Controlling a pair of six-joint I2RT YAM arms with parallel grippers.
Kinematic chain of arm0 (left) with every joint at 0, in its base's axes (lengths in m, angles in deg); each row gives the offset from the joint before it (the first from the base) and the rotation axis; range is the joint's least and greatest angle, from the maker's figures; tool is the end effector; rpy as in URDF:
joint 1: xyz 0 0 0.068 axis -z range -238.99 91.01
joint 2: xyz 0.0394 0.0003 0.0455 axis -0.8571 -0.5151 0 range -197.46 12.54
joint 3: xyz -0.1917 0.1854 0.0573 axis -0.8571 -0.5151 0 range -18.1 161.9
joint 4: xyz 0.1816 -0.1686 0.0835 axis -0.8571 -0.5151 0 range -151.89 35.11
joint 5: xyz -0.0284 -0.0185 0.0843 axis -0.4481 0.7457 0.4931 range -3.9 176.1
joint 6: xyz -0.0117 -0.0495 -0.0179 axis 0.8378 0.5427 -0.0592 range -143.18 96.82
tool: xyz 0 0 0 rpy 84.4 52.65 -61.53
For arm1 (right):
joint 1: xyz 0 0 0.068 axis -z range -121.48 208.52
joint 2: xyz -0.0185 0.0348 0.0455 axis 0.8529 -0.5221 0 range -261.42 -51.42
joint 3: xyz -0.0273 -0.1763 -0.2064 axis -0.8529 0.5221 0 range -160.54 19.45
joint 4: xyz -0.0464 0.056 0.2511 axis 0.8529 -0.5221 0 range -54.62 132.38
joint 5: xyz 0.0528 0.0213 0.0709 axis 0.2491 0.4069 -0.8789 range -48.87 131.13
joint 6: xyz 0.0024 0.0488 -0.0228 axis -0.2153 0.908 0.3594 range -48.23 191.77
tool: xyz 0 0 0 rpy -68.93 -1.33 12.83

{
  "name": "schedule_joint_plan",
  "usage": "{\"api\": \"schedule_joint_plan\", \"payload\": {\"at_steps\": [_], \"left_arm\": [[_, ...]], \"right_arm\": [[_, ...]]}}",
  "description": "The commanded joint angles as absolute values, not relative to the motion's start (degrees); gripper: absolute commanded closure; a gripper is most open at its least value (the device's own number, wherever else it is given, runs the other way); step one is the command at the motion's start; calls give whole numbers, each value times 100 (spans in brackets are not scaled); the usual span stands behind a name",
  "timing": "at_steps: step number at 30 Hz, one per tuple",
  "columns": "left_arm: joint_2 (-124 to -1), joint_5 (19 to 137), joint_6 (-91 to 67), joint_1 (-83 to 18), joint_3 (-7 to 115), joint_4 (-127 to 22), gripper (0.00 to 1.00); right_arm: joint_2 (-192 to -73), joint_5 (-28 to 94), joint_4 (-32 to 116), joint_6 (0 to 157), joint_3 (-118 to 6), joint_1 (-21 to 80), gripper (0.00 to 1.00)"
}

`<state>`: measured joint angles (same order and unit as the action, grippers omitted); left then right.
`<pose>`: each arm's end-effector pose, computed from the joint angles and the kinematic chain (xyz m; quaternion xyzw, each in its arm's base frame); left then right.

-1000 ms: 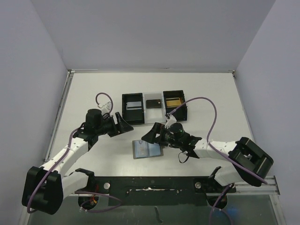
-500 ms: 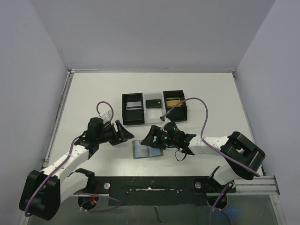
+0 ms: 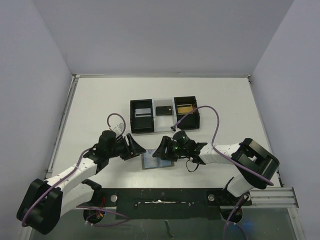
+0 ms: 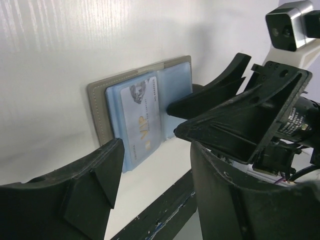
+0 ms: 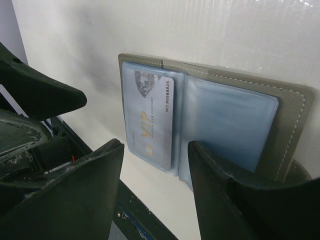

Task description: Take the credit cards out of the card holder

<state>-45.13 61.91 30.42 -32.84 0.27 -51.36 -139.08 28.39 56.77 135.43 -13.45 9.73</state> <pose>0.1667 -0.0981 0.1656 -0.1137 0.8681 -0.4289 0.2225 0.1801 0.2178 0.1415 0.0705 0.9005 0.4027 0.1483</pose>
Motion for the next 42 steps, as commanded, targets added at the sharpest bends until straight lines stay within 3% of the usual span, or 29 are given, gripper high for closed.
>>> {"api": "schedule_joint_plan", "payload": {"at_steps": [1, 13, 21, 33, 42], "left_arm": [[-4706, 6338, 3088, -3197, 276, -4923, 47], [-5296, 6269, 3023, -2841, 532, -4763, 66], [-6019, 6388, 2805, -2749, 824, -4887, 71], [-6675, 6770, 2156, -2560, 1105, -5810, 87], [-6701, 6811, 2261, -2483, 955, -5700, 91]], "right_arm": [[-13889, 2894, 5746, 13646, -1467, 964, 46], [-14089, 2804, 5550, 13633, -1661, 1002, 58], [-14208, 2771, 5397, 13648, -1660, 1085, 66], [-14381, 2545, 5606, 13744, -1604, 1206, 77], [-14532, 2192, 5973, 13815, -1588, 1268, 79]]}}
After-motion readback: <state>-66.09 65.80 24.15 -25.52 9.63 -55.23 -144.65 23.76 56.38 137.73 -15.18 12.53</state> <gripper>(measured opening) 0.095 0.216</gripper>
